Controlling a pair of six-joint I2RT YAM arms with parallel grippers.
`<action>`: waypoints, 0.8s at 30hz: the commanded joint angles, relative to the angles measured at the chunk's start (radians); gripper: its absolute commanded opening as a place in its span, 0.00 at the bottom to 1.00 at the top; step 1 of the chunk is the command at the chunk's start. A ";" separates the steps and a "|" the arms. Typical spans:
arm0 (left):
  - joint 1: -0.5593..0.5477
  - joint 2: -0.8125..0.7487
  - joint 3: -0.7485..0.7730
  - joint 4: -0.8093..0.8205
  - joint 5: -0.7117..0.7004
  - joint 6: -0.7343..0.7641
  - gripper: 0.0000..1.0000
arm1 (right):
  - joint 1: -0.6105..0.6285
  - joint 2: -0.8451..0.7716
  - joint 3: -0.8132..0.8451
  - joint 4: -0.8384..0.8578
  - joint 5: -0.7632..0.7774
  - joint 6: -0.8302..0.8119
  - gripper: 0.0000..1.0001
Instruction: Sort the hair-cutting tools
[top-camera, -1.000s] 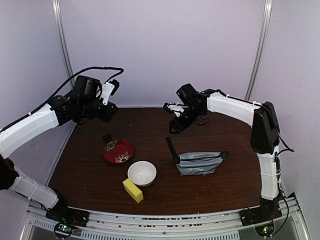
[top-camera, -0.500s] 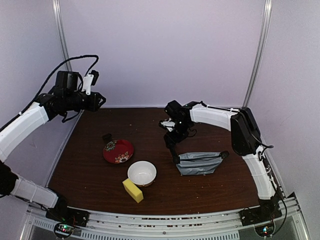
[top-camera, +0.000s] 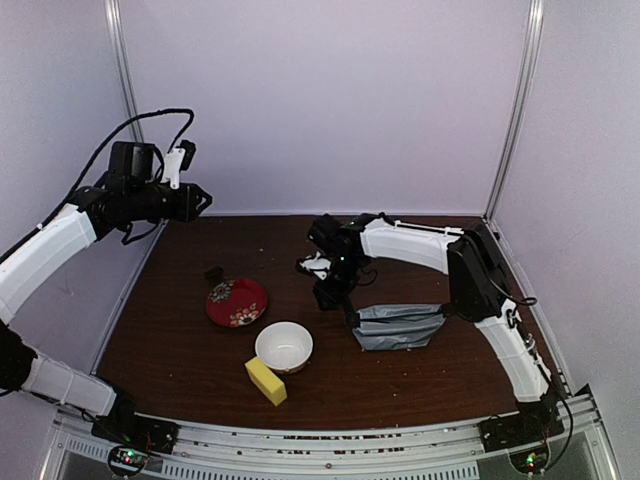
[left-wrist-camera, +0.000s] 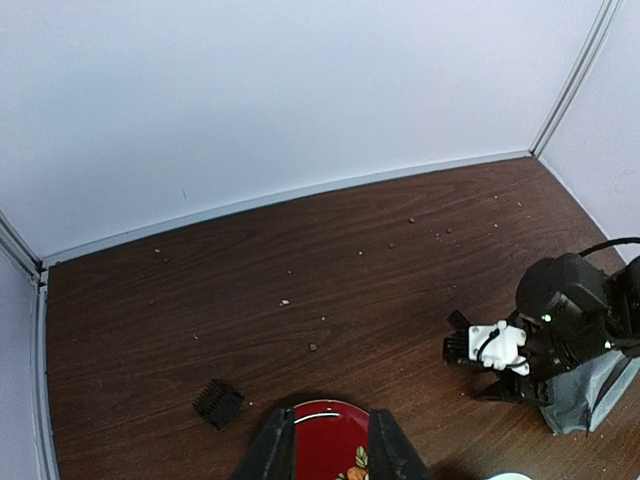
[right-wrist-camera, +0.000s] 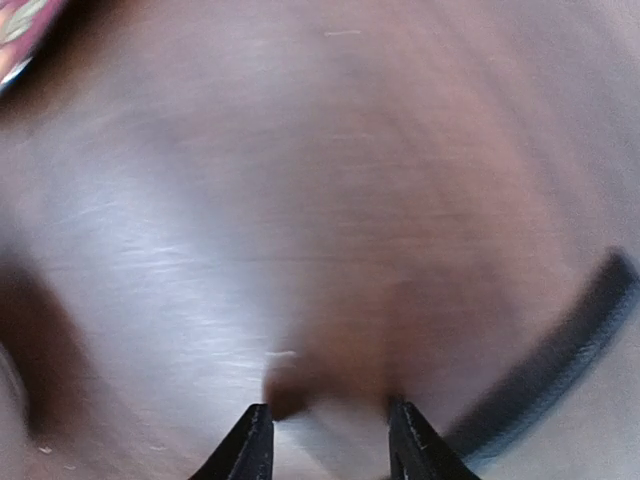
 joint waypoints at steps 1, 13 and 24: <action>0.011 0.004 0.036 0.035 0.027 -0.011 0.24 | 0.035 -0.060 -0.060 -0.032 -0.003 -0.018 0.38; 0.010 -0.004 0.036 0.035 0.049 -0.018 0.24 | -0.034 -0.120 -0.039 0.028 0.107 0.036 0.61; 0.011 -0.013 0.038 0.035 0.059 -0.016 0.24 | -0.078 -0.051 -0.050 0.020 0.000 0.118 0.67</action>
